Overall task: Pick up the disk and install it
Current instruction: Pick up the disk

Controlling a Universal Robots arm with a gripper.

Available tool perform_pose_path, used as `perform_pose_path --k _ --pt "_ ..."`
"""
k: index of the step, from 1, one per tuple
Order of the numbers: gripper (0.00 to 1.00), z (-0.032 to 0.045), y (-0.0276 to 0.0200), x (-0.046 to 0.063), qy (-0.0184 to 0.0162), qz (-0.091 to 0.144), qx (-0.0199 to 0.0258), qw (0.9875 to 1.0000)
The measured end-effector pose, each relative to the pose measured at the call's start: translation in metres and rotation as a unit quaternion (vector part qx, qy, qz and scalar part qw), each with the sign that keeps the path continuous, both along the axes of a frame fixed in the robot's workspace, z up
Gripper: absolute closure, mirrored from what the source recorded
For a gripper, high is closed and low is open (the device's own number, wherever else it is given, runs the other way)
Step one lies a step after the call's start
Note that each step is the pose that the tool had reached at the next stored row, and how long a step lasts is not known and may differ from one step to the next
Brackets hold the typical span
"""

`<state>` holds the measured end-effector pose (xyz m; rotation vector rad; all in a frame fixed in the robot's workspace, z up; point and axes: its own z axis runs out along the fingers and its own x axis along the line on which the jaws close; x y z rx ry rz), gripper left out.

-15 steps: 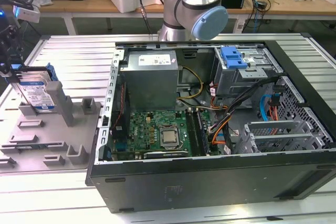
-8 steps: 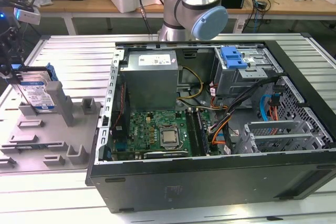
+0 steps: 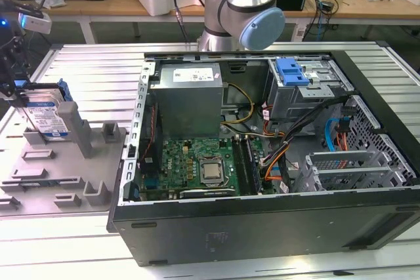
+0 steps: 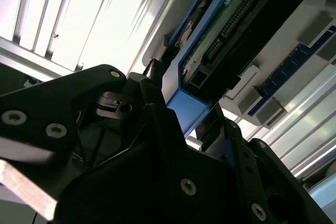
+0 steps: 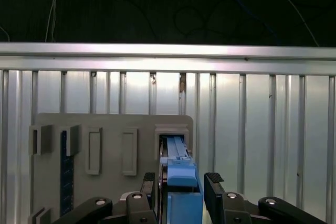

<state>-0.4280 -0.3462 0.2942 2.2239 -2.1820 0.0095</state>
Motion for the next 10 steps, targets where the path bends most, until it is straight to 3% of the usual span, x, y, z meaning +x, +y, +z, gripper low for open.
perform_pose_path --k 10 --pt "0.50 -0.0007 -0.0008 0.0000 0.0001 0.000 0.0000 1.0000"
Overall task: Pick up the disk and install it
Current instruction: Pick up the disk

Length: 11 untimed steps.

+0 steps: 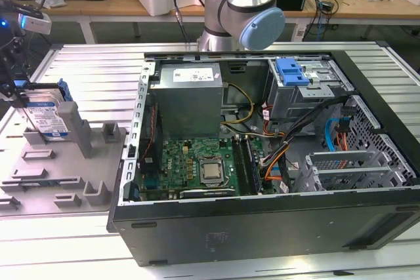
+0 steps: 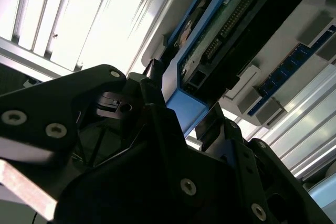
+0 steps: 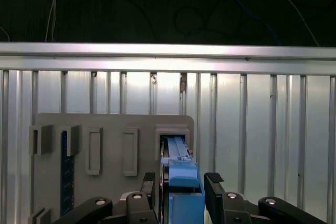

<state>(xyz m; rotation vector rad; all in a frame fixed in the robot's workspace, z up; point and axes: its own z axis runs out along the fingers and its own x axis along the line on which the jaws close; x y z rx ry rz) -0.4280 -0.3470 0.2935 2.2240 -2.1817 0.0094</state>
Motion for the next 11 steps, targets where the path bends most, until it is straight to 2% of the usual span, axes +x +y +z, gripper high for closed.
perform_pose_path --k 6,8,11 --pt "0.51 0.0000 0.0000 0.0000 0.0000 0.000 -0.0001 1.0000" --pt "0.63 0.0000 0.0000 0.0000 0.0000 0.000 0.0000 1.0000" --pt "0.63 -0.0001 -0.0002 0.0000 0.0000 0.000 0.0000 1.0000"
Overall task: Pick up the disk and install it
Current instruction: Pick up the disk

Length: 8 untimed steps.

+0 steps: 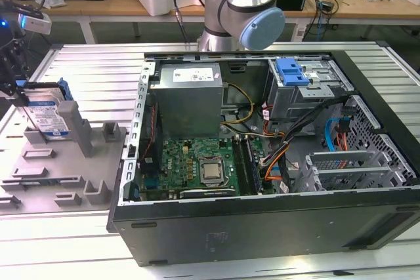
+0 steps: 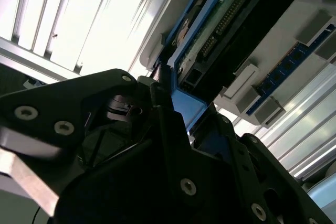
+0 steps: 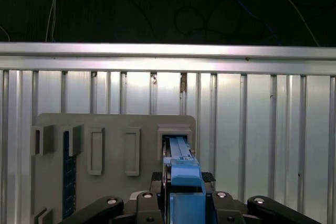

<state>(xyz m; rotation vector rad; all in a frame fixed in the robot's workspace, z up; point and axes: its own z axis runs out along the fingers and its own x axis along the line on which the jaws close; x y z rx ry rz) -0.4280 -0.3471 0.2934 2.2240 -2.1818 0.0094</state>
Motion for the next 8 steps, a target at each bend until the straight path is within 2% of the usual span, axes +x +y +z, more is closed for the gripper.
perform_pose_path --k 8 --pt "0.63 0.0001 -0.0007 -0.0001 0.0001 0.000 0.0000 1.0000"
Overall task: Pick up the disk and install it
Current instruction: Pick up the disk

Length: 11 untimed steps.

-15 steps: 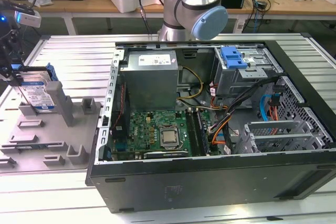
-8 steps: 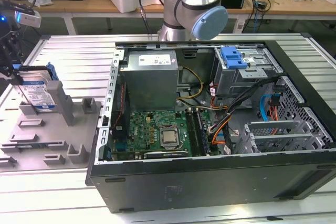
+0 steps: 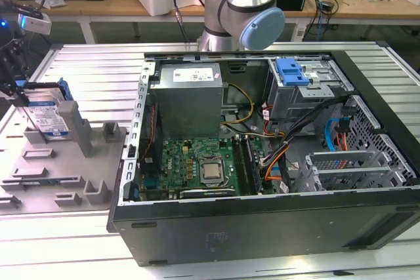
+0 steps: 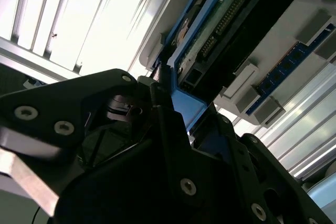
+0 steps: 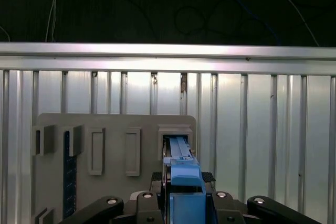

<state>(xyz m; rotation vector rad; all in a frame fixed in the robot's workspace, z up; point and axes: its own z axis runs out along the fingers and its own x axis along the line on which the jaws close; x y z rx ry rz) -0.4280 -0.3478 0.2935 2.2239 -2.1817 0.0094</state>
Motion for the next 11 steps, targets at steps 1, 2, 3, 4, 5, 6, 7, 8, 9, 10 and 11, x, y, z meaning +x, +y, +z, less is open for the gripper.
perform_pose_path --k 1,2,3,4,5,6,7,8,9,10,11 --pt "0.63 0.0000 -0.0001 -0.0001 0.0000 0.000 0.0000 1.0000" --pt "0.63 0.0000 -0.0002 -0.0002 0.0000 0.000 0.0000 1.0000" --pt "0.63 0.0000 -0.0002 -0.0002 0.0000 0.000 0.0000 1.0000" --pt "0.63 0.0000 -0.0003 -0.0003 0.0000 0.000 0.0000 1.0000" --pt "0.62 -0.0001 -0.0003 -0.0003 -0.0001 0.000 0.0000 1.0000" --pt "0.62 -0.0001 -0.0004 -0.0004 -0.0001 0.000 0.0000 1.0000" --pt "0.62 0.0000 -0.0004 -0.0004 0.0000 0.000 0.0000 1.0000" --pt "0.55 0.0000 -0.0006 -0.0004 0.0000 0.000 0.0000 1.0000" --pt "0.55 0.0000 -0.0007 -0.0004 0.0000 0.000 0.0000 1.0000" --pt "0.55 -0.0001 -0.0008 -0.0005 0.0000 0.000 0.0000 1.0000" --pt "0.55 -0.0001 -0.0010 -0.0005 0.0000 0.000 0.0000 1.0000"
